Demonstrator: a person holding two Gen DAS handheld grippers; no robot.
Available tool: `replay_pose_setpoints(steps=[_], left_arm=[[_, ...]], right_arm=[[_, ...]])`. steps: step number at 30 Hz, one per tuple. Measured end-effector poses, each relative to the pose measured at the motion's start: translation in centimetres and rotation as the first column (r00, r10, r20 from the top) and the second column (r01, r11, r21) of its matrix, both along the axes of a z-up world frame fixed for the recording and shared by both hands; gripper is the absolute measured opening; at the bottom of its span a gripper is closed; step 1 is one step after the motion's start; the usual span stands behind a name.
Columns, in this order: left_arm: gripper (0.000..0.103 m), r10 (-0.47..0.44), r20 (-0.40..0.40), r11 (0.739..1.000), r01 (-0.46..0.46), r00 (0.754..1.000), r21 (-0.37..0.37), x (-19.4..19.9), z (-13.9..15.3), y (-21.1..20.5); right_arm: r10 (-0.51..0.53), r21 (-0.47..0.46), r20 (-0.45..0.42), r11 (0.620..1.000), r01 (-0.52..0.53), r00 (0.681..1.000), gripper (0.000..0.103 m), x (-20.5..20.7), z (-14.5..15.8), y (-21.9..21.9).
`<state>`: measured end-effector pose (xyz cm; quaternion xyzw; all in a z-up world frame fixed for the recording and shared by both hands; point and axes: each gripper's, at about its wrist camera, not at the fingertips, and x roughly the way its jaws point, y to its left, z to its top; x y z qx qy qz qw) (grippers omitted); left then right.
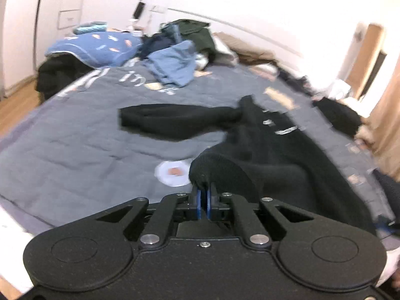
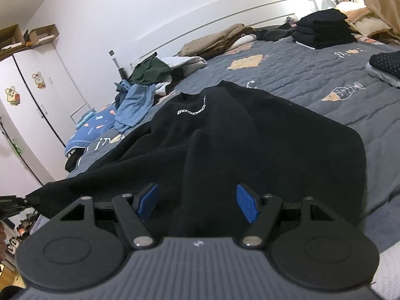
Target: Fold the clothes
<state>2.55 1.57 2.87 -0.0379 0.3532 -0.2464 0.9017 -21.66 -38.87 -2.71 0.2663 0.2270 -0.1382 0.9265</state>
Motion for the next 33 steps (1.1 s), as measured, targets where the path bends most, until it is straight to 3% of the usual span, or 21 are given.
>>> replay_pose_setpoints(steps=[3, 6, 10, 13, 16, 22, 27, 33], left_arm=[[0.005, -0.022, -0.084, 0.992, 0.032, 0.996, 0.120, 0.6, -2.2, -0.6], [0.011, 0.006, -0.110, 0.970, 0.021, 0.994, 0.244, 0.7, -4.3, -1.7], [0.014, 0.025, -0.104, 0.967, 0.002, 0.994, 0.255, 0.7, -3.9, -1.3], [0.019, 0.029, -0.044, 0.979, -0.019, 0.999, 0.203, -0.2, -2.1, -0.8], [0.038, -0.012, -0.012, 0.994, 0.013, 1.000, 0.112, -1.1, -0.7, -0.8], [0.040, -0.204, 0.026, 0.977, 0.202, 0.979, 0.061, -3.4, -0.4, -5.6], [0.041, -0.281, 0.010, 0.960, 0.281, 0.960, -0.008, -4.5, -2.9, -10.6], [0.041, -0.283, -0.046, 0.951, 0.274, 0.958, -0.142, -4.8, -8.2, -14.0]], right_arm=[[-0.018, -0.001, -0.009, 1.000, 0.018, 1.000, 0.069, 0.0, -0.1, -0.4], [-0.043, -0.019, -0.029, 0.999, 0.043, 0.999, 0.069, 0.0, -0.2, -0.8], [-0.099, -0.108, -0.054, 0.990, 0.093, 0.994, 0.069, -0.1, 0.2, -1.7], [-0.166, -0.163, -0.063, 0.975, 0.154, 0.984, 0.069, -0.3, 0.8, -3.7], [-0.245, -0.171, -0.078, 0.958, 0.229, 0.966, 0.069, -0.2, 1.3, -6.8], [-0.294, -0.196, -0.117, 0.943, 0.268, 0.949, 0.069, 1.5, 1.6, -12.3], [-0.277, -0.257, -0.204, 0.941, 0.221, 0.939, 0.069, 3.9, 0.2, -15.3], [-0.278, -0.293, -0.255, 0.935, 0.200, 0.926, 0.069, 4.3, -1.7, -17.7]])
